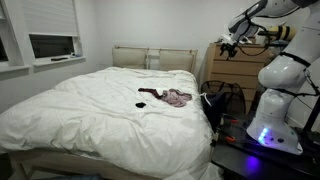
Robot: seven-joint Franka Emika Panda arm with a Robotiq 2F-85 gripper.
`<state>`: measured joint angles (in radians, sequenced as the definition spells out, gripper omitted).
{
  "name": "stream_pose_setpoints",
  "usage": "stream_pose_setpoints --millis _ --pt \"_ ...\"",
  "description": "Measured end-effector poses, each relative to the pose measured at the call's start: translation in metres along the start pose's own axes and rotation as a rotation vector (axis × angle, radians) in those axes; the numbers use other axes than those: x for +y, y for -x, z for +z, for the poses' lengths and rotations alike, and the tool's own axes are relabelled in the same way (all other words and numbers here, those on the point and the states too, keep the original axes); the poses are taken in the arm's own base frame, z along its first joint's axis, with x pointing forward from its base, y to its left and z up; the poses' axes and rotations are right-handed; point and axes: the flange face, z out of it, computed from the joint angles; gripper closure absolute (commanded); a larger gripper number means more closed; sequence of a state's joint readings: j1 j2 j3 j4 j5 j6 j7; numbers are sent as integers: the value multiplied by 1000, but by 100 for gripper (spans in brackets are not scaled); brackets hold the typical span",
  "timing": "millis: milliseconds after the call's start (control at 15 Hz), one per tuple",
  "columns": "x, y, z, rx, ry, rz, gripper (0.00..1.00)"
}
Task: Pick up the hoodie and put it in the bag
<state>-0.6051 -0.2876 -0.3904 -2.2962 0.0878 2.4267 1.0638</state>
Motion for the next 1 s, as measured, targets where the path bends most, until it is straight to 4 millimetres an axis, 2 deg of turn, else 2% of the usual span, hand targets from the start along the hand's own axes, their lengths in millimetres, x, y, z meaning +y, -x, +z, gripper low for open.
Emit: stream_pose_setpoints --millis 200,467,733,1000 --pt "-4 29 12 -34 28 -85 0" --pt "9 84 48 -120 117 -227 0" --pt "40 130 88 -192 242 -354 0" --pt "84 151 126 -203 390 -449 0"
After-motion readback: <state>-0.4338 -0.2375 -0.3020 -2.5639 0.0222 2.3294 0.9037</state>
